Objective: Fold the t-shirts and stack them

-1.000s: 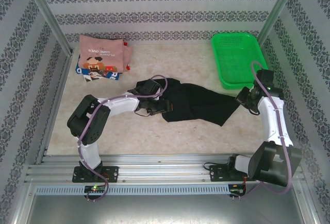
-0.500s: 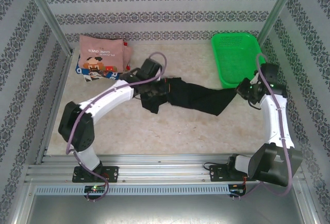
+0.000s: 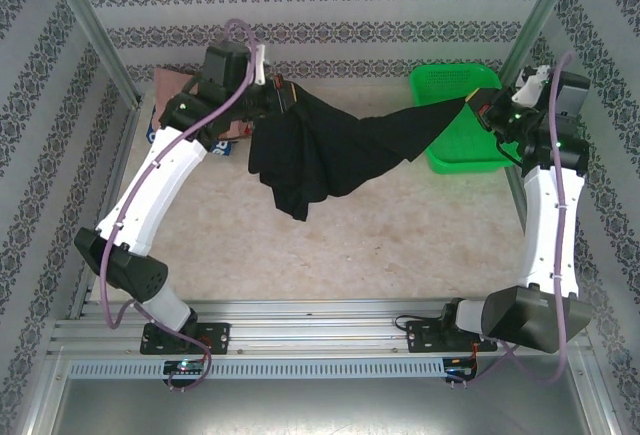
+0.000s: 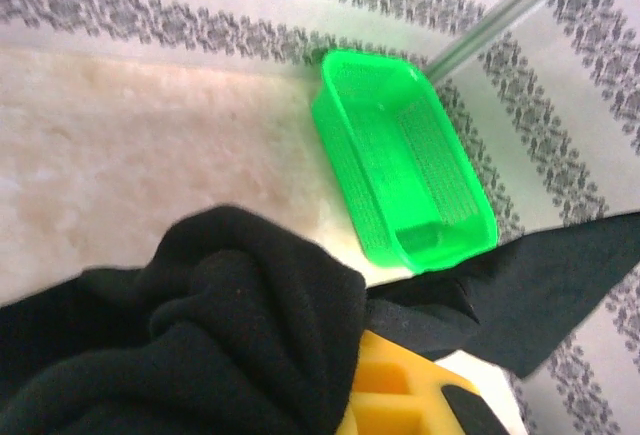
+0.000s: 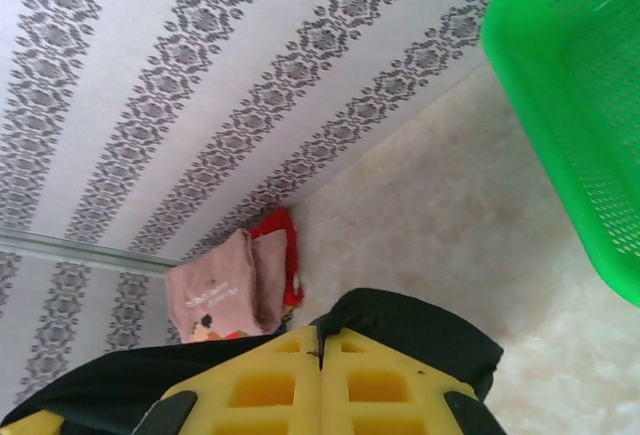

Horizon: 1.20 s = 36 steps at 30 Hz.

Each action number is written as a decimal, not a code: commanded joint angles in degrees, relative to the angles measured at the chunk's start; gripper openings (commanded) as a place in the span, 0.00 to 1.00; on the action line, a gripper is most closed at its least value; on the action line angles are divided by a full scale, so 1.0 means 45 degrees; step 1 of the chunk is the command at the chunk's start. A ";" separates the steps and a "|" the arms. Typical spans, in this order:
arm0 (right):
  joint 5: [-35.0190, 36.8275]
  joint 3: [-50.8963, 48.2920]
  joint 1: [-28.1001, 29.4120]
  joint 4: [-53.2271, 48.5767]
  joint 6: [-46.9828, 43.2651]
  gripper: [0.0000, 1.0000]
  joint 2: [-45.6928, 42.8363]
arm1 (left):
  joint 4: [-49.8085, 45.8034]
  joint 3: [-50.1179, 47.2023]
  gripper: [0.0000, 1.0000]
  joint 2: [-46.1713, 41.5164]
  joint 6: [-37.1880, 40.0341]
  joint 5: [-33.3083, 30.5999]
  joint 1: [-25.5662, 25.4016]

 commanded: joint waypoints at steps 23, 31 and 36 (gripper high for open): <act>-0.2181 0.1002 -0.1297 0.3178 0.3728 0.00 0.0078 | -0.2358 0.6743 0.00 0.1807 0.3156 0.2974 0.1591; 0.1691 -0.3601 -0.2250 -0.2011 0.0125 0.00 -0.1848 | 0.1695 -0.6917 0.00 -0.2458 0.1346 0.3092 -0.0730; 0.3036 -0.4078 -0.2090 -0.2993 -0.0955 0.00 -0.1890 | 0.1765 -0.8566 0.00 -0.1226 0.0938 0.3383 -0.1657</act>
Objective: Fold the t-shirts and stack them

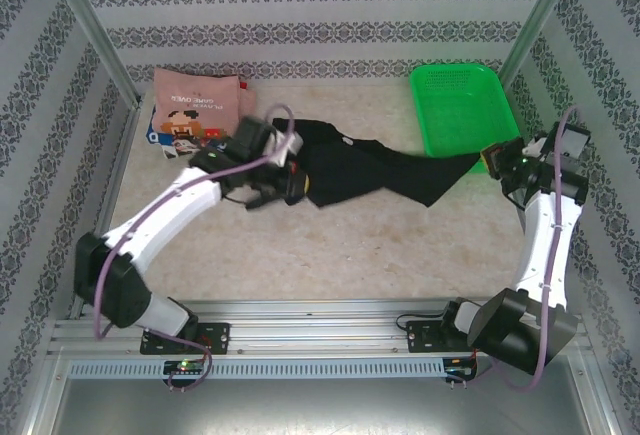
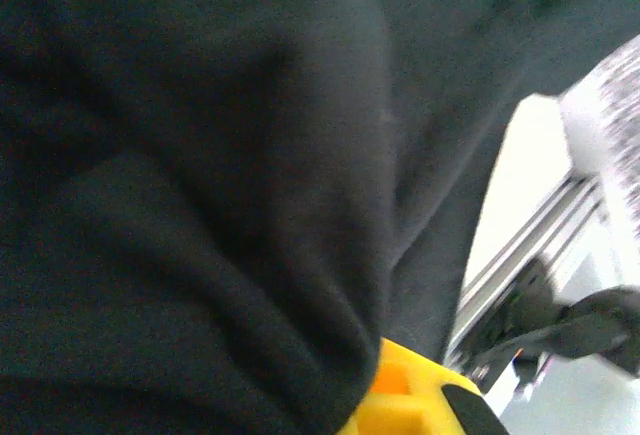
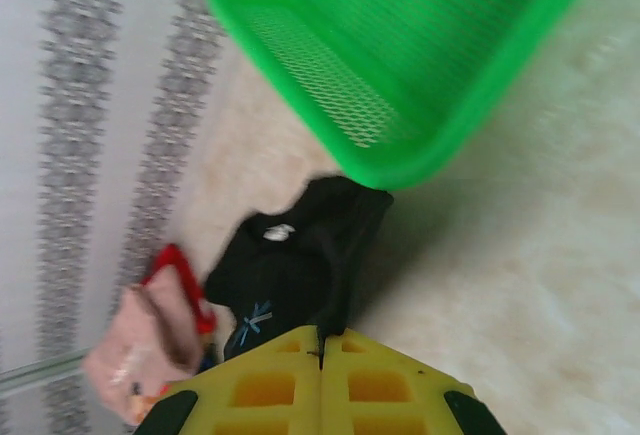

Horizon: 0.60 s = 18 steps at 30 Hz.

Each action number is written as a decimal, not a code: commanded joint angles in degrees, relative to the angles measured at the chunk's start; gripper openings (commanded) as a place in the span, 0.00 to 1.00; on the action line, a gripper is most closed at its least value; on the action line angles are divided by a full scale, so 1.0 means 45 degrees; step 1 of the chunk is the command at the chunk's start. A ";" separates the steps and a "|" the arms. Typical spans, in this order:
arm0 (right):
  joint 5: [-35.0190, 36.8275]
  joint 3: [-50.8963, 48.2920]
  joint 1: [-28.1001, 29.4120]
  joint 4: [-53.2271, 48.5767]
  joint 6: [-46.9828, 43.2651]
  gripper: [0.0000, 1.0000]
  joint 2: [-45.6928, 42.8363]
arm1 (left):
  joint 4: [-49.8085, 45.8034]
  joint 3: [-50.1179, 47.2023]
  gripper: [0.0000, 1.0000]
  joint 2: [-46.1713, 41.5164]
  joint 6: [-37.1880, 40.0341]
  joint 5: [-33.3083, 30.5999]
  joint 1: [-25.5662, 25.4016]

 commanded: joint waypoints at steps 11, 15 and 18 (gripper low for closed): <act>0.2049 0.0028 0.0451 -0.1446 -0.2245 0.00 0.0092 | -0.2902 0.6957 0.00 0.6051 0.2714 -0.1329 -0.0078; 0.1952 -0.0079 0.0512 -0.1632 -0.2490 0.00 0.0404 | -0.4266 1.0432 0.00 0.8392 0.3796 -0.1837 -0.0078; 0.2028 -0.0150 0.0549 -0.1670 -0.2638 0.00 0.0478 | -0.5084 1.2570 0.00 0.9761 0.4319 -0.2538 -0.0029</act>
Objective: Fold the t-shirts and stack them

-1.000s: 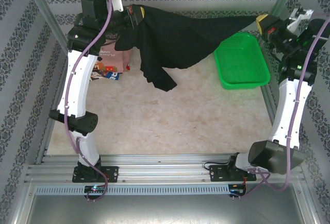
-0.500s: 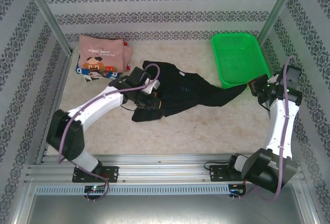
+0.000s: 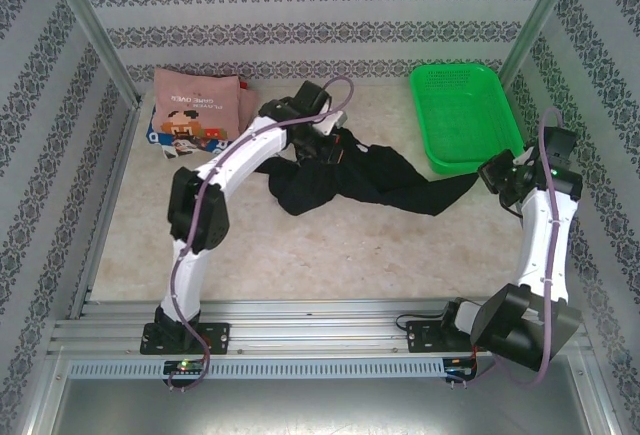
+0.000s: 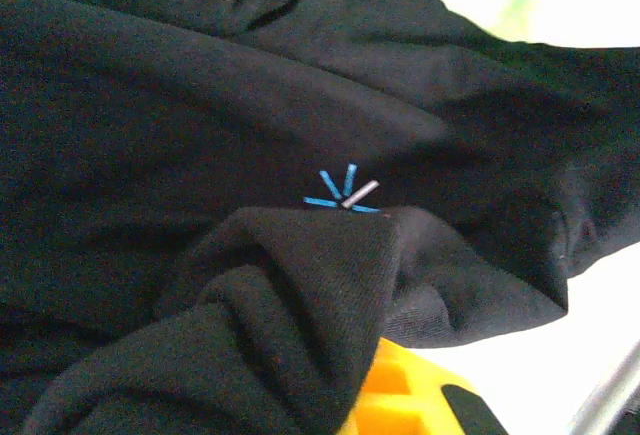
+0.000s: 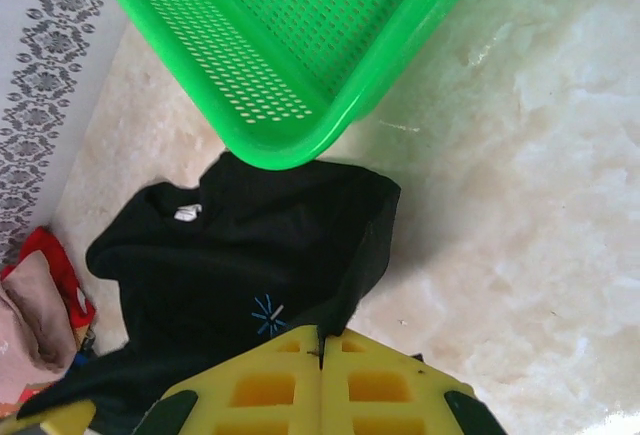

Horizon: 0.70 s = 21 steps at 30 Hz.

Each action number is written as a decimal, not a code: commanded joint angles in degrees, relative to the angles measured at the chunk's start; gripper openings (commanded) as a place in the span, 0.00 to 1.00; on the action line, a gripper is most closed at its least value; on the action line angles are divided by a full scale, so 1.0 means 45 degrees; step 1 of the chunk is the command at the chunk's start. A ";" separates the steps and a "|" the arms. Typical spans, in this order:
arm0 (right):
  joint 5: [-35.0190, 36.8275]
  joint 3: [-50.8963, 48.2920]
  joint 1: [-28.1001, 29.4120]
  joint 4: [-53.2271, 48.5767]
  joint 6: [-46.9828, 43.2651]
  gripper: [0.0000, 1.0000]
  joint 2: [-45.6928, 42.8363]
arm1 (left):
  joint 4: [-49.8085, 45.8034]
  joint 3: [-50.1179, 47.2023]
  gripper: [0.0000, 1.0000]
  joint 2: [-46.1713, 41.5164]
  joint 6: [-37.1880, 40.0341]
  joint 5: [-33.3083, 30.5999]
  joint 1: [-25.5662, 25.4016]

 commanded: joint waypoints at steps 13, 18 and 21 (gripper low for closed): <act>0.0110 -0.0109 0.0464 0.0023 -0.0715 0.00 0.0631 | -0.0860 0.3124 0.56 0.1007 -0.0354 -0.4706 0.1584; 0.0084 -0.0181 0.0534 0.0152 -0.0779 0.00 0.0642 | -0.0020 -0.0313 0.73 -0.2361 -0.0848 -0.3410 0.1486; 0.0038 -0.0225 0.0519 0.0118 -0.0839 0.00 0.0606 | 0.0743 -0.4014 0.75 -0.4644 -0.1611 -0.2011 0.1064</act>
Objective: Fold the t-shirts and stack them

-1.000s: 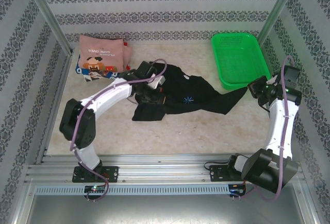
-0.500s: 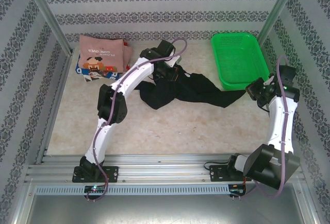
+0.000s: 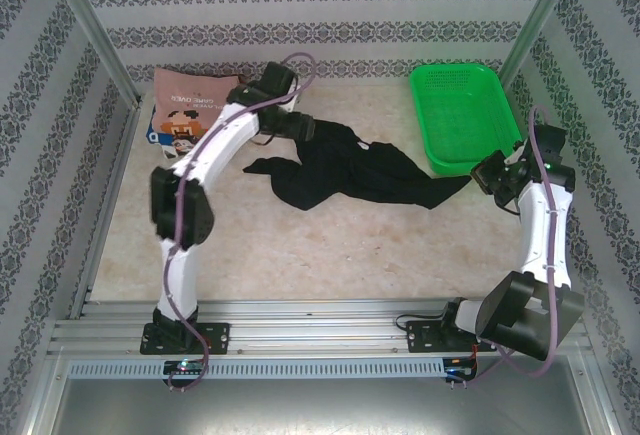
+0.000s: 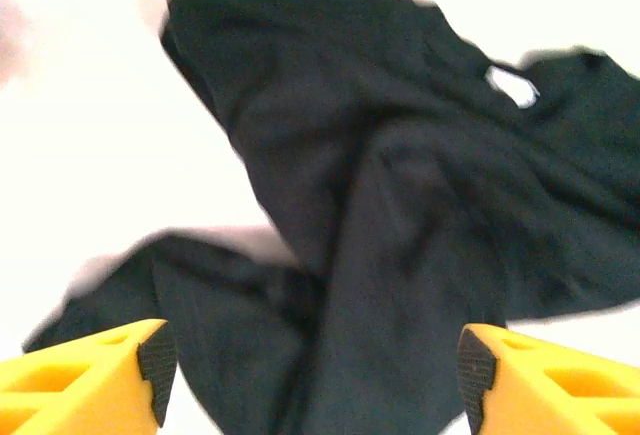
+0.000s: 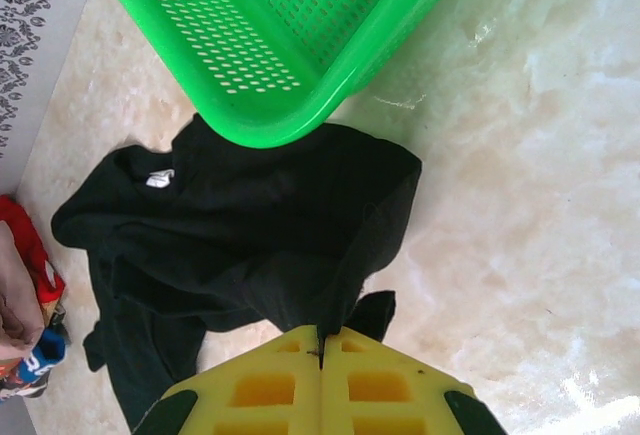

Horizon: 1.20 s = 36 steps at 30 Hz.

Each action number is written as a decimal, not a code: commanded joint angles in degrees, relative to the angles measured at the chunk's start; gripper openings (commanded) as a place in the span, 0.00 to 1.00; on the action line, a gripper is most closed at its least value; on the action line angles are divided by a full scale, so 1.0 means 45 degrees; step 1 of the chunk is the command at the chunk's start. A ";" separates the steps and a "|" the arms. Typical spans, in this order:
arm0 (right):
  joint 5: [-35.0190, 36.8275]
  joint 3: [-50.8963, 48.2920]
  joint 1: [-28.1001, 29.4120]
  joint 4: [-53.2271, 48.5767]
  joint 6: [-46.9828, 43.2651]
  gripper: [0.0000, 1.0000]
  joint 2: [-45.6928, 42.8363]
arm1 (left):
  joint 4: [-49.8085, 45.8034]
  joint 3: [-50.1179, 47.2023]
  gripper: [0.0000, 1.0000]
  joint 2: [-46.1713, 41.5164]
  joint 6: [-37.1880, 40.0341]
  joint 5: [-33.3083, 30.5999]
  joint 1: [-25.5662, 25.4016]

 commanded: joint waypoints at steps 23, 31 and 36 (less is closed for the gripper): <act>-0.0559 -0.0766 0.0133 0.0459 -0.0294 0.00 -0.0209 | 0.1064 -0.3613 0.61 0.1086 -0.1888 -0.4408 -0.3565; -0.0578 -0.0956 0.0124 0.0605 -0.0202 0.00 -0.0308 | 0.1024 -0.2908 0.38 0.1915 -0.0792 -0.4431 -0.2946; -0.0569 -0.1076 0.0145 0.0752 -0.0072 0.00 -0.0366 | 0.0934 -0.3003 0.17 0.1796 0.0068 -0.3931 -0.2652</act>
